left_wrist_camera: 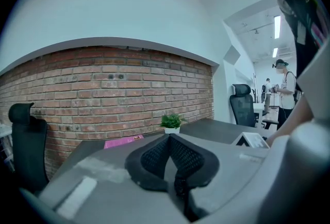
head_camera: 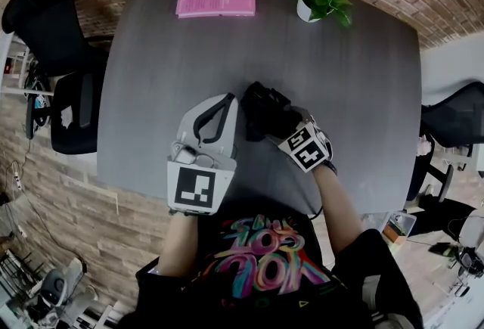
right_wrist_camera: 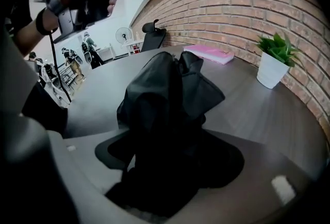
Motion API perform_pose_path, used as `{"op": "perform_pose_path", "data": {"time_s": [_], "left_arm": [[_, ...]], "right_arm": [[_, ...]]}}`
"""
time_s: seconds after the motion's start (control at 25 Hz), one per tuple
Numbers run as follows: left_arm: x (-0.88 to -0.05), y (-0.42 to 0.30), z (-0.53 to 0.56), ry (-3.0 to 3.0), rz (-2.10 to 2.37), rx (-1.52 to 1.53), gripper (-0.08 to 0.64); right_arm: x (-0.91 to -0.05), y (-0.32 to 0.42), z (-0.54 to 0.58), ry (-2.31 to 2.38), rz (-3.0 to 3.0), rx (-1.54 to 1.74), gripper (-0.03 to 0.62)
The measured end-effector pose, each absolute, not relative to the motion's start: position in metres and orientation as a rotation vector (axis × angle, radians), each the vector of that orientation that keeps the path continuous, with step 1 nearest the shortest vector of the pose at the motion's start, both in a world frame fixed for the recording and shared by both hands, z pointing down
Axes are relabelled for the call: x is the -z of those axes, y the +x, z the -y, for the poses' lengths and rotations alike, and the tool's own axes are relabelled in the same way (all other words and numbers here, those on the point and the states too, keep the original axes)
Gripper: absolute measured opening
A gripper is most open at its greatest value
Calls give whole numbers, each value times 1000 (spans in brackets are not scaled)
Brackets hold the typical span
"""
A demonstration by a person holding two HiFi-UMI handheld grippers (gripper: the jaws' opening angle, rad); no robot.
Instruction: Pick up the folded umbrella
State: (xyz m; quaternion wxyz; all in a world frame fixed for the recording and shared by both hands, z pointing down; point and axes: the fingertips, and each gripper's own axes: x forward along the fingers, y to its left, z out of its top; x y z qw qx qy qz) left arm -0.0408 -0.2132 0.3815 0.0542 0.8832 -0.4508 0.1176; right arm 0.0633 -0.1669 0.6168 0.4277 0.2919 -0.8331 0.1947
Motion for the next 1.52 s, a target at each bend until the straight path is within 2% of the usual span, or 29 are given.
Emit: {"op": "perform_pose_path", "data": {"time_s": [0.12, 0.28, 0.48, 0.84, 1.52], "left_arm": [[-381, -41, 214, 2693, 1357, -356, 2], [-379, -40, 216, 2706, 1349, -351, 2], [-375, -42, 216, 2723, 1340, -346, 2], [-361, -46, 215, 2758, 1340, -333, 2], [-345, -40, 201, 2811, 1322, -321, 2]], "right_arm": [[-616, 63, 166, 737, 2083, -484, 342], [-616, 63, 164, 759, 2079, -501, 283], [-616, 63, 164, 800, 2071, -542, 262], [-608, 63, 154, 848, 2071, -578, 253], [-524, 73, 153, 1032, 2222, -552, 253]]}}
